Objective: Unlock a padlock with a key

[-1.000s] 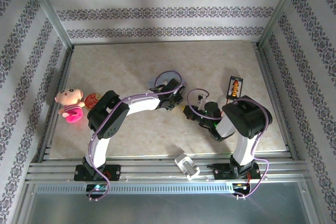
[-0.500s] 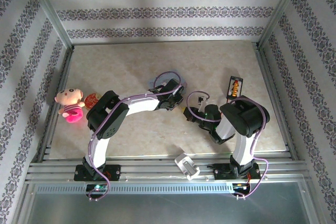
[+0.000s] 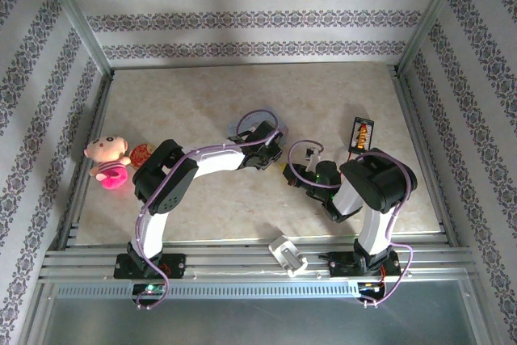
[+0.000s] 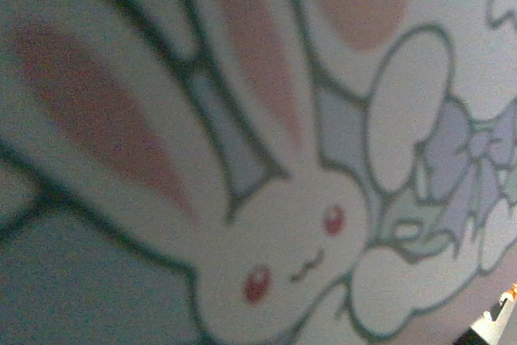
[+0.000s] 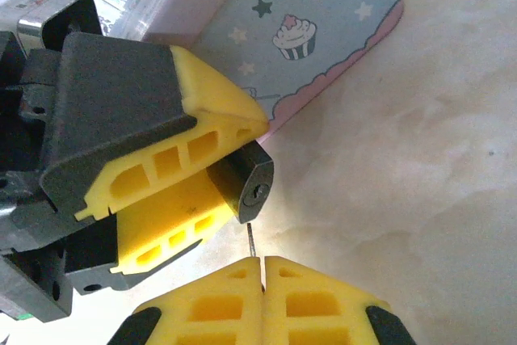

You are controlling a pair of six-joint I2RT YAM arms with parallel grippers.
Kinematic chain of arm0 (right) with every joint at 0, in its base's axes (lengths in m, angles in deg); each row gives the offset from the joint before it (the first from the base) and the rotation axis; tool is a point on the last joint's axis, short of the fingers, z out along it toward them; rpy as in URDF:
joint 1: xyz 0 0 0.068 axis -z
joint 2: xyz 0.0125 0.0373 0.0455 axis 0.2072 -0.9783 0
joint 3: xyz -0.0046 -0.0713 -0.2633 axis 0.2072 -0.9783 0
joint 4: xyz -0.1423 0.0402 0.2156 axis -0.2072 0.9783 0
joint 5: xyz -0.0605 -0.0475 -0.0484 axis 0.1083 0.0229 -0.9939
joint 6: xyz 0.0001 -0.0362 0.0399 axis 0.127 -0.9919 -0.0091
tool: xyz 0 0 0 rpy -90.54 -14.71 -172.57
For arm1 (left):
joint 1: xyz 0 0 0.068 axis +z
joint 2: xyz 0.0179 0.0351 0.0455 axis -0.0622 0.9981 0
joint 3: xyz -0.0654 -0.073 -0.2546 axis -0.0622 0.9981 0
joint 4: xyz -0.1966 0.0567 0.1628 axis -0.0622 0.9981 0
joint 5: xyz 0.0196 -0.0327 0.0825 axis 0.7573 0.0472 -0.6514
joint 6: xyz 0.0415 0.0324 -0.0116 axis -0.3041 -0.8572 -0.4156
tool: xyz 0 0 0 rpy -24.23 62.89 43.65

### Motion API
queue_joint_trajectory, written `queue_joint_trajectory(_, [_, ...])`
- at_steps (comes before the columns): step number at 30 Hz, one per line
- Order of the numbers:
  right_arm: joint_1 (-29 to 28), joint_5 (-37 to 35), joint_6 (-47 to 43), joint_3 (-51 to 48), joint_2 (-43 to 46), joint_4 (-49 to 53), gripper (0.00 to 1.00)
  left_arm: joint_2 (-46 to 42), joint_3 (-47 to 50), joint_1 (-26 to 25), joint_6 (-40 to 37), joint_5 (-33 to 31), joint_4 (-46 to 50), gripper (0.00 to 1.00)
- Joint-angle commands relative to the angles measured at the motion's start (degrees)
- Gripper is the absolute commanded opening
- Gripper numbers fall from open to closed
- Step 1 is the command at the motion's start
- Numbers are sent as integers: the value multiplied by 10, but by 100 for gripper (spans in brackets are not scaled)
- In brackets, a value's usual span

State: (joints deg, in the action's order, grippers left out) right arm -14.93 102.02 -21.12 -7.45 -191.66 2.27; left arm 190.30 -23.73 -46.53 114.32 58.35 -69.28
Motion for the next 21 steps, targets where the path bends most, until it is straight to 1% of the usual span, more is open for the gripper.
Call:
queue_joint_trajectory(1, [-6,-8,-8,13,4,-27,0,-16,14,8,9,20,0,8])
queue_joint_trajectory(10, [0,-12,-7,18,-1,-27,0,-16,16,9,11,26,-6,8])
queue_joint_trajectory(21, [5,-20,-8,2,1,-28,0,-18,18,9,9,26,-12,8])
